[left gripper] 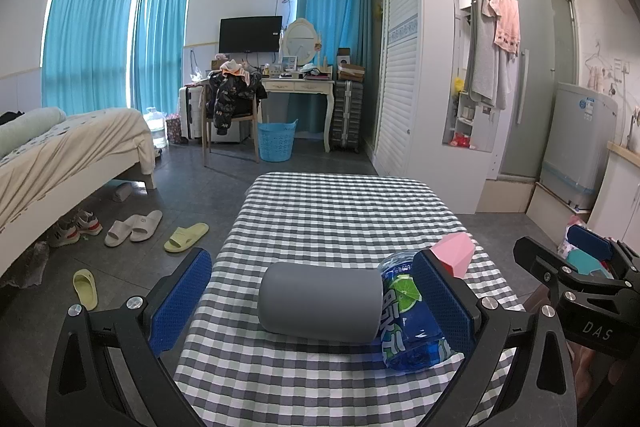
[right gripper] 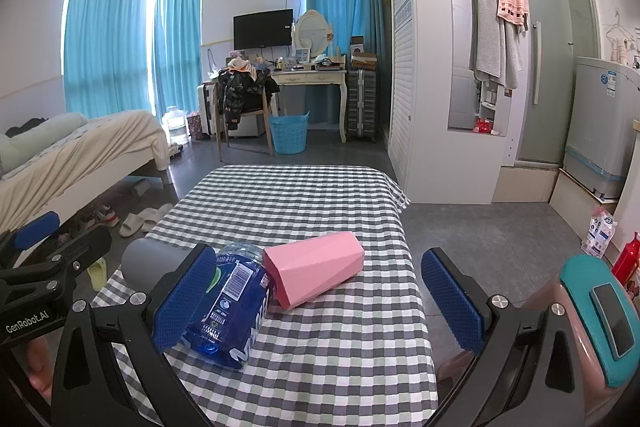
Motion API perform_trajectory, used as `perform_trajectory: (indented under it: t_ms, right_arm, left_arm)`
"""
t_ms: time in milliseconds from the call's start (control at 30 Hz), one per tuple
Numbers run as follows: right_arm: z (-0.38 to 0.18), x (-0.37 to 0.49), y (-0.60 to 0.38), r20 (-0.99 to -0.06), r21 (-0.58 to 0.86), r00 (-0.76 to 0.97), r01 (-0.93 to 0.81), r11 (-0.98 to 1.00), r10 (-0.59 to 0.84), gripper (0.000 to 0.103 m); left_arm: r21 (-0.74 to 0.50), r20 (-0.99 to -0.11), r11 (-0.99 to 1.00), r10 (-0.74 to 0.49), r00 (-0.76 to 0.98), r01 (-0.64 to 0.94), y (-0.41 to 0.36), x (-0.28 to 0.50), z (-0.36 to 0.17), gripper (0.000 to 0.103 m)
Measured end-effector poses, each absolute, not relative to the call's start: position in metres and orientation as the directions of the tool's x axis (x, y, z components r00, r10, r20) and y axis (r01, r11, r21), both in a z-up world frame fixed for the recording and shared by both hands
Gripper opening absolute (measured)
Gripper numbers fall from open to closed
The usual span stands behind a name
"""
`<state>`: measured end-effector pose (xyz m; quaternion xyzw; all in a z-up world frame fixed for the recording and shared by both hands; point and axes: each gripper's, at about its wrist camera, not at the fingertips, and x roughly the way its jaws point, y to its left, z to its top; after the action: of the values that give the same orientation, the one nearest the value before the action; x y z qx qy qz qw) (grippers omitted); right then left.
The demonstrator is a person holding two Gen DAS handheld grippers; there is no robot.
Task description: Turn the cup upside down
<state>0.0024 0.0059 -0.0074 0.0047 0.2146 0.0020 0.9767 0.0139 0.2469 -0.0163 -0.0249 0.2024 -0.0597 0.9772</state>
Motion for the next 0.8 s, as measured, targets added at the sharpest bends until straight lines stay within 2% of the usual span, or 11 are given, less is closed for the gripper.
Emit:
perform_trajectory:
  t_ms: [800]
  right_arm:
    - [-0.022, 0.007, 0.013, -0.429, 0.01, 0.903, -0.006, 1.0, 0.01, 0.103]
  left_arm:
    - [-0.071, -0.393, 0.992, -0.126, 0.911, 0.106, 0.246, 0.014, -0.016, 0.103]
